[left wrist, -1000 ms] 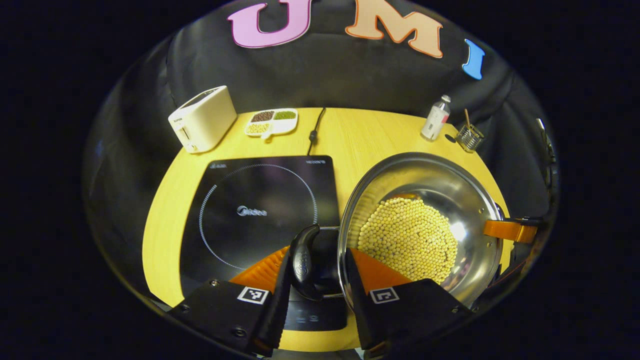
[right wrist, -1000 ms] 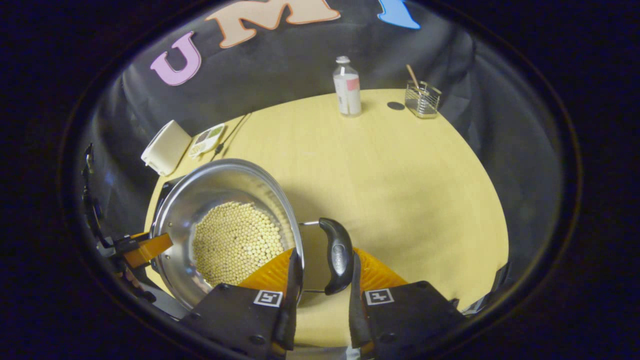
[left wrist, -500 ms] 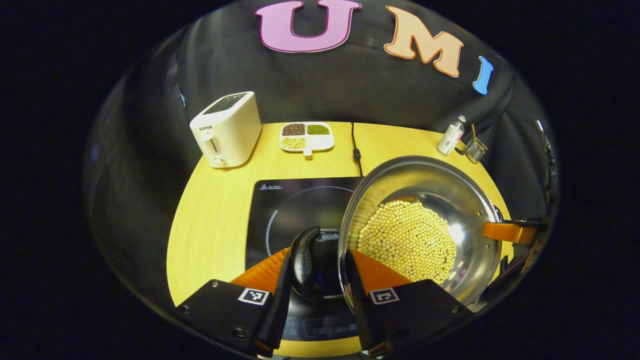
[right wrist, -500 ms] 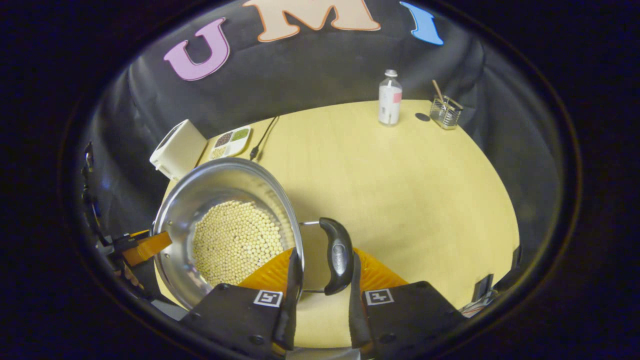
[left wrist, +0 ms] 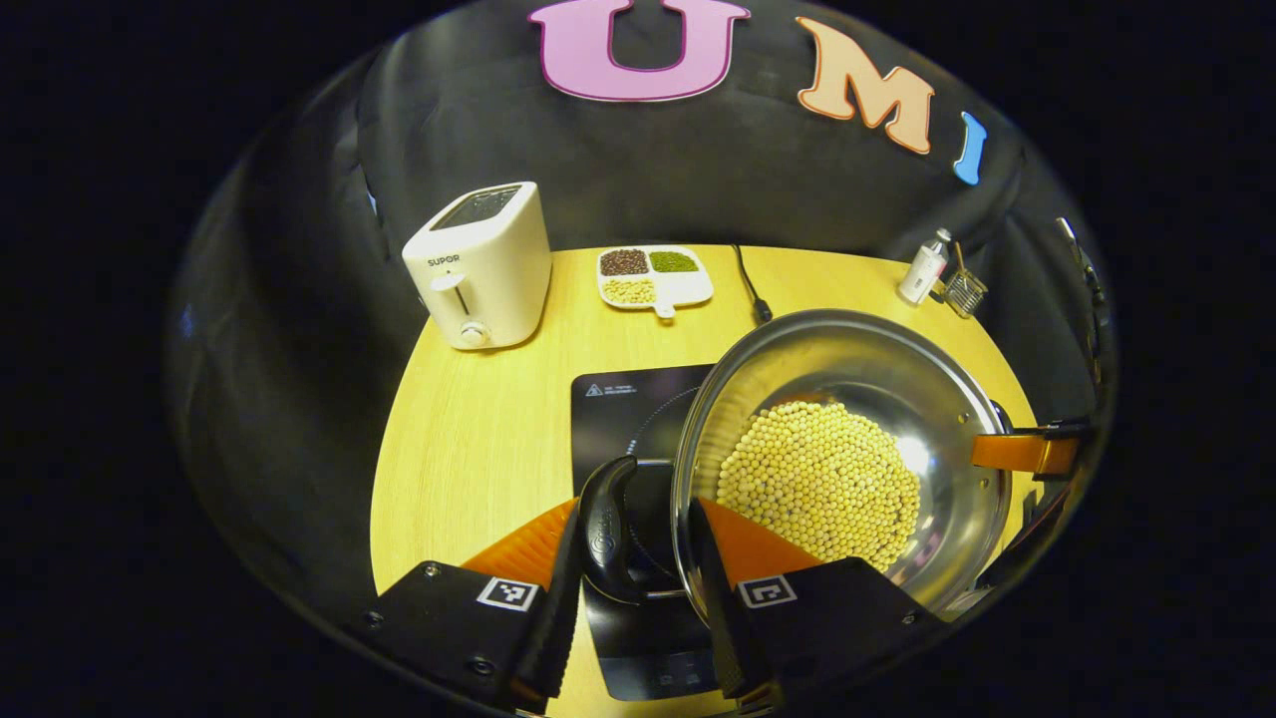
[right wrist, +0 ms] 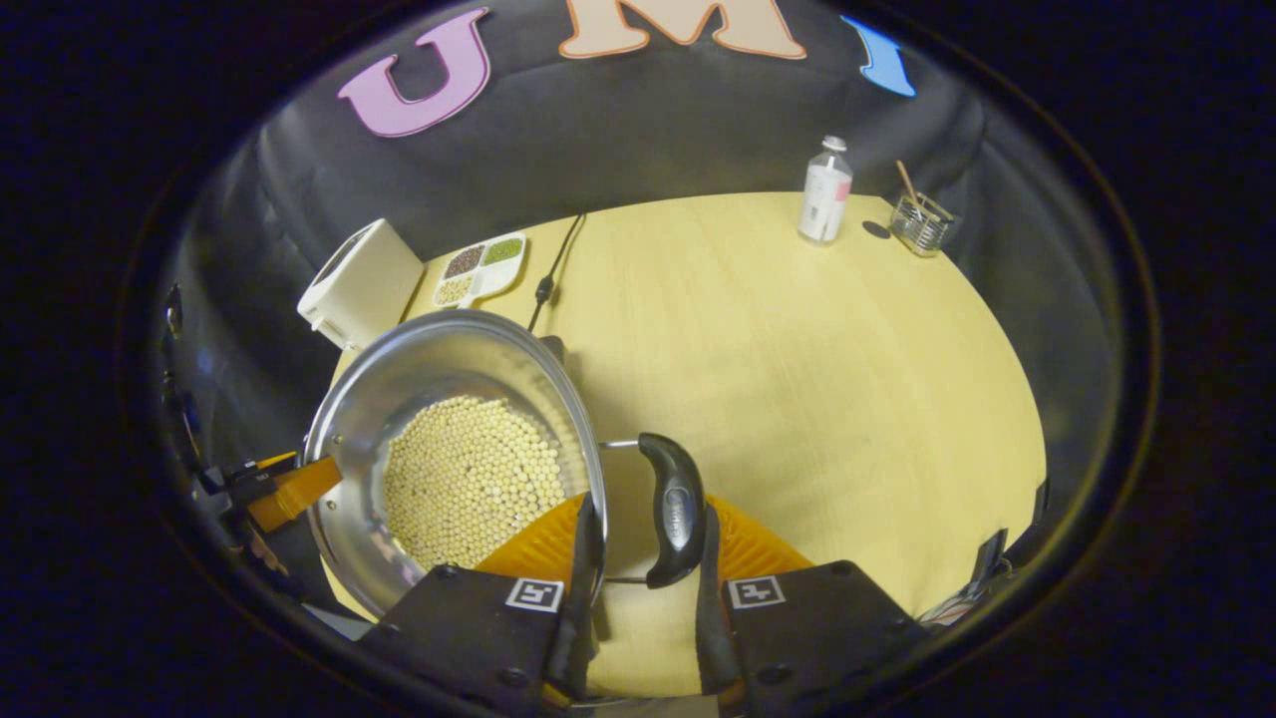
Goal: First push the handle of the pot to place it horizontally, then grasp the pot with both hands and set it on the induction cooktop.
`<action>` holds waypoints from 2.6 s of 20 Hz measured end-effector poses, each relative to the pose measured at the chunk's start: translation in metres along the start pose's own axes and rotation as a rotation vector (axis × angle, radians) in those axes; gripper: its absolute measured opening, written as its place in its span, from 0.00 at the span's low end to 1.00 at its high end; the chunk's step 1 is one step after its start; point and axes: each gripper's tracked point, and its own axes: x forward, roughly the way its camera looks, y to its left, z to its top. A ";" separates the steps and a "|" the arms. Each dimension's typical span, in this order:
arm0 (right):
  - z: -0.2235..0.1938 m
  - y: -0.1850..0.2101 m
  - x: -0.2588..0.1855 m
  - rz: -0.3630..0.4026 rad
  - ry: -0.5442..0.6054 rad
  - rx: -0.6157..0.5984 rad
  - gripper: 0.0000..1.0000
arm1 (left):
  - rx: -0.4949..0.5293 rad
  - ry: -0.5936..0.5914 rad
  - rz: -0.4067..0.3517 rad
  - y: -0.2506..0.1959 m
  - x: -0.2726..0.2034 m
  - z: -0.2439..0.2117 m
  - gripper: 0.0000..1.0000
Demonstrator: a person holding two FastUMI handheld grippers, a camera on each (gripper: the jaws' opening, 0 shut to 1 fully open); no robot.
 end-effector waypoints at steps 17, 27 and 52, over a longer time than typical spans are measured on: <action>0.007 0.048 0.032 0.010 0.003 0.007 0.46 | 0.013 -0.120 0.038 0.047 0.022 0.019 0.63; 0.006 0.053 0.020 0.069 -0.021 -0.034 1.00 | -0.167 -0.091 0.081 0.048 0.007 -0.004 0.88; -0.043 -0.035 -0.049 0.209 -0.115 -0.019 0.99 | -0.192 -0.261 0.225 -0.010 -0.081 -0.026 0.89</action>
